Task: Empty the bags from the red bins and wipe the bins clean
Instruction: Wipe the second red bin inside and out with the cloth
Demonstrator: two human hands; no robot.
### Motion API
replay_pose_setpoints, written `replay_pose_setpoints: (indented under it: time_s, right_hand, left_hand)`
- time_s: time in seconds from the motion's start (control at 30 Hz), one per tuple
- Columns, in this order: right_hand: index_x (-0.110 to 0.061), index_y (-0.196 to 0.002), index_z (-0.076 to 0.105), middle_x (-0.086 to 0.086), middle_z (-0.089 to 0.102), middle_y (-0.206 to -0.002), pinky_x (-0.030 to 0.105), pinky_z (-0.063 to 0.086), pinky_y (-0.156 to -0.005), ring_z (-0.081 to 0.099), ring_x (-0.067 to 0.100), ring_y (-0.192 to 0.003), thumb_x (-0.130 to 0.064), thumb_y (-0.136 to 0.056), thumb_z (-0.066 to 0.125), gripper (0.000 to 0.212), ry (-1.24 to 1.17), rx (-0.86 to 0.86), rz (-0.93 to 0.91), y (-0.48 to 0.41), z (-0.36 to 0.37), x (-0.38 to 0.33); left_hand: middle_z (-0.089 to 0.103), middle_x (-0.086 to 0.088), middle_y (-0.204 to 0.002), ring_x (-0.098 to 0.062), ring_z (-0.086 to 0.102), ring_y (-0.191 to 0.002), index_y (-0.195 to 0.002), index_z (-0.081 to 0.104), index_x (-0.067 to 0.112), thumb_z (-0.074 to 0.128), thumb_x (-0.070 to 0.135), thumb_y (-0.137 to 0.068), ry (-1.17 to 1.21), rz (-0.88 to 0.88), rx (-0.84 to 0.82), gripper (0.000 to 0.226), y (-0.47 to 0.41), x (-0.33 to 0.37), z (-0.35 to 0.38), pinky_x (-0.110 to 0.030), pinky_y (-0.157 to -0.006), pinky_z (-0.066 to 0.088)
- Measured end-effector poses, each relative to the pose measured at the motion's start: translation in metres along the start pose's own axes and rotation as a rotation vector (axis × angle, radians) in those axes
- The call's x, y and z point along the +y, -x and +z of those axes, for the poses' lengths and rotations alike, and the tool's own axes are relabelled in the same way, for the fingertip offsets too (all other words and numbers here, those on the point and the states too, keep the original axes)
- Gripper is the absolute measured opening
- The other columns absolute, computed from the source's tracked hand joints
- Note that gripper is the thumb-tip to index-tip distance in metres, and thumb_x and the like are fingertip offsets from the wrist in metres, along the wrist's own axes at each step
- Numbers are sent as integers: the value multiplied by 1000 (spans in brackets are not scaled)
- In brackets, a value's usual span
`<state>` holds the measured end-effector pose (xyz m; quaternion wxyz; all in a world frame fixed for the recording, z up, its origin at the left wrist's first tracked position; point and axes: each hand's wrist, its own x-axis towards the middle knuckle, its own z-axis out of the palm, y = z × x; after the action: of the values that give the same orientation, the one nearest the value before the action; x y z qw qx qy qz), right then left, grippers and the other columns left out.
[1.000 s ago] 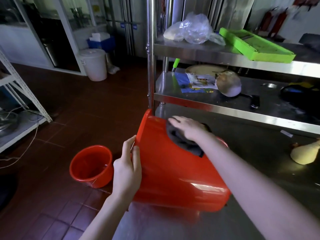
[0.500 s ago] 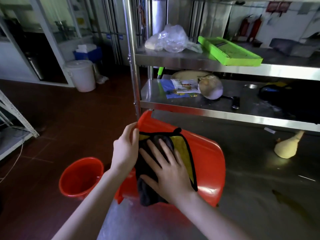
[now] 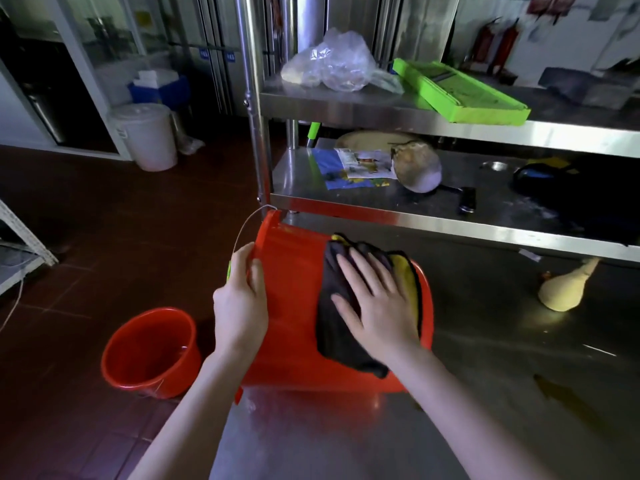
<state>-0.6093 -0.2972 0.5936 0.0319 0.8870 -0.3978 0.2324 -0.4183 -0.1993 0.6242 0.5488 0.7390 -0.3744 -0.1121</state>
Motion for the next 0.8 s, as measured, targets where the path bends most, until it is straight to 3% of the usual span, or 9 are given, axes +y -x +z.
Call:
replay_pose_setpoints:
  time_s: [0.13, 0.27, 0.33, 0.4, 0.5, 0.6, 0.7, 0.8]
  right_hand:
    - [-28, -147, 41, -3, 41, -152, 43, 32, -113, 36, 22, -141, -55, -98, 32, 56, -3, 61, 155, 22, -3, 46]
    - [-34, -146, 38, -6, 36, -154, 38, 33, -112, 36, 24, -139, -56, -98, 32, 53, -302, -182, 516, -23, -8, 80]
    - [-30, -148, 37, -4, 34, -155, 39, 28, -115, 30, 23, -143, -53, -100, 31, 53, -209, -138, 456, -12, -6, 74]
    - [-26, -148, 39, -3, 35, -155, 39, 26, -117, 27, 22, -145, -53, -100, 30, 56, -81, 23, 282, 21, -3, 54]
    - [-27, -153, 26, -2, 20, -161, 40, 14, -121, 14, 25, -150, -53, -98, 40, 62, -72, 29, 9, 85, 9, 31]
    - [-33, -153, 23, -5, 13, -163, 41, 11, -119, 17, 22, -149, -52, -97, 43, 63, 54, -191, -157, 141, 23, 30]
    - [-35, -148, 34, -15, 17, -157, 42, 21, -116, 36, 13, -141, -50, -95, 45, 57, 48, -313, -60, 156, 23, 30]
    - [-36, -150, 31, -20, 12, -159, 41, 29, -116, 30, 9, -143, -47, -98, 43, 54, -145, -263, 19, 117, 5, 14]
  left_hand:
    - [51, 0, -52, -4, 40, -35, -126, 47, 44, 36, 43, -101, 37, 27, -34, 27, 0, -2, -3, -22, -34, 37]
    - [56, 1, -56, -4, 44, -36, -124, 50, 44, 38, 44, -100, 29, 9, -18, 26, -6, -1, -2, -19, -34, 38]
    - [59, 7, -62, 2, 51, -43, -121, 54, 42, 39, 43, -101, -8, 25, 2, 26, -14, 0, -4, -11, -38, 40]
    - [65, 11, -75, 4, 60, -58, -122, 57, 40, 38, 45, -100, -40, 33, -16, 29, -26, 0, -9, -11, -49, 46]
    - [69, 2, -97, -15, 65, -83, -129, 57, 33, 37, 45, -100, -93, 38, -48, 37, -48, -1, -20, -33, -72, 55]
    - [68, 5, -91, -6, 61, -70, -130, 57, 28, 39, 44, -100, -111, 63, 6, 38, -66, 0, -32, -17, -54, 47]
    - [65, 10, -82, -3, 58, -59, -132, 52, 32, 40, 45, -100, -116, 140, 52, 37, -70, 5, -45, -16, -50, 43]
    - [66, 5, -76, -13, 63, -63, -134, 48, 36, 43, 47, -99, -128, 251, 19, 37, -65, 13, -53, -30, -59, 54]
